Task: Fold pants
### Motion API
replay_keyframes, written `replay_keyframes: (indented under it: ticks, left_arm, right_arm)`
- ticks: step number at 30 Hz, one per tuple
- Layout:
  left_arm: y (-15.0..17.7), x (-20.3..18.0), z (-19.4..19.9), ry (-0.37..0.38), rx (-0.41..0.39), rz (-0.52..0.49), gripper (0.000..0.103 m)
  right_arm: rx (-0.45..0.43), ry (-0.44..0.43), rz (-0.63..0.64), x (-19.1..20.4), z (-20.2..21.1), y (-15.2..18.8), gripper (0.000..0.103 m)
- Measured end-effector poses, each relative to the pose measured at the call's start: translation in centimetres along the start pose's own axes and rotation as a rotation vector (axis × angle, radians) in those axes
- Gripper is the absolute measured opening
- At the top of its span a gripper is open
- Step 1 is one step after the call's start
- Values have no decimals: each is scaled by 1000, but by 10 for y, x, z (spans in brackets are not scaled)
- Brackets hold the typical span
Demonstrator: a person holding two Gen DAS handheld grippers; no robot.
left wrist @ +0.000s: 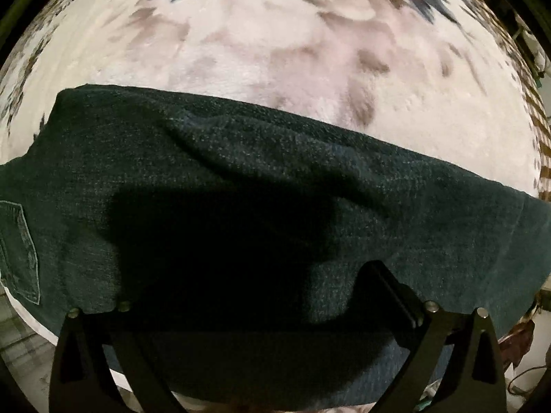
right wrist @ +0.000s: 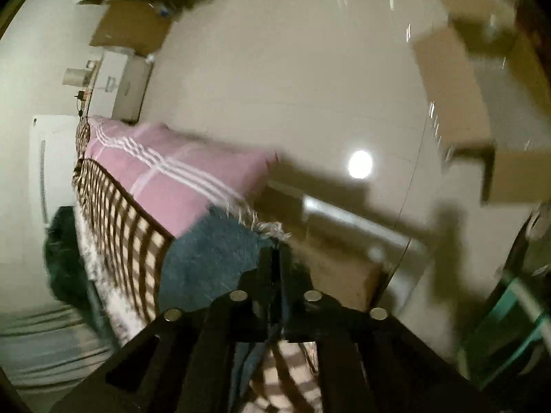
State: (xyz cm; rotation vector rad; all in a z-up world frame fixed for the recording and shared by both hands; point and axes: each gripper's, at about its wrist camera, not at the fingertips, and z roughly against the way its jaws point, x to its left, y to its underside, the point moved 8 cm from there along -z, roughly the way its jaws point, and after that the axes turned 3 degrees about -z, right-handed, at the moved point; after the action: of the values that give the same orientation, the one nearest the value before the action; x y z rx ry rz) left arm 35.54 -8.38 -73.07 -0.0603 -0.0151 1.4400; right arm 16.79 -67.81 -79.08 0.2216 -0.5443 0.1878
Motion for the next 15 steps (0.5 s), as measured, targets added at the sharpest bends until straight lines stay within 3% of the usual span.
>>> replay_keyframes:
  ticks: [1,2,4,8,10,13,15]
  left_arm:
    - [-1,-1,0,-1,-10,4,103]
    - [3,0,1,-2,-17,5,103]
    - [9,-9,-3,-2,-34,6,103]
    - [15,-8,-1,-1,-48,4,103]
    - [23,-7,0,-1,-51,6,103]
    - [32,-8,4,-3,-59,5,103]
    - [34,-9,5,-7,-74,8,103]
  right_arm:
    - [26,-40,-10,-3,-3,2,36]
    - [45,-95,-9,-4,-6,5,66]
    - [81,-161,-6,-5,-11,15,87]
    - [168,-238,-55,-9,-41,28,87]
    - [142,-251,-76,-10,-49,25,86]
    - [62,-346,-70,6,-44,17,33]
    - [41,-336,-5,19,-45,18,33]
